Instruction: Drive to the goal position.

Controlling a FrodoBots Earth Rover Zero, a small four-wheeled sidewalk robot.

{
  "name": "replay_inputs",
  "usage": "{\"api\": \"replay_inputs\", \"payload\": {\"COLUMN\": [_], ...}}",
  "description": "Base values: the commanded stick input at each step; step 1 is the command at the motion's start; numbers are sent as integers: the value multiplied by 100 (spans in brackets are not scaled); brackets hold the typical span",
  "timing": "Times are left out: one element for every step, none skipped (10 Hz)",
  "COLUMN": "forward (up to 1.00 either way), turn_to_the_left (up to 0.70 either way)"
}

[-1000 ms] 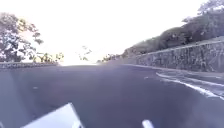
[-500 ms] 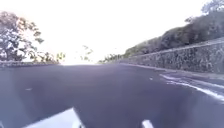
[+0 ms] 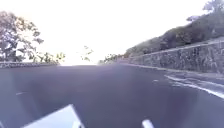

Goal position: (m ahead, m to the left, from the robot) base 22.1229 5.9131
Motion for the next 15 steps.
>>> {"api": "replay_inputs", "payload": {"forward": [70,70,70,70,70,70,70,70,70,70,70,70,70,70,70], "turn_to_the_left": [0,0,0,0,0,0,0,0,0,0,0,0,0,0,0]}}
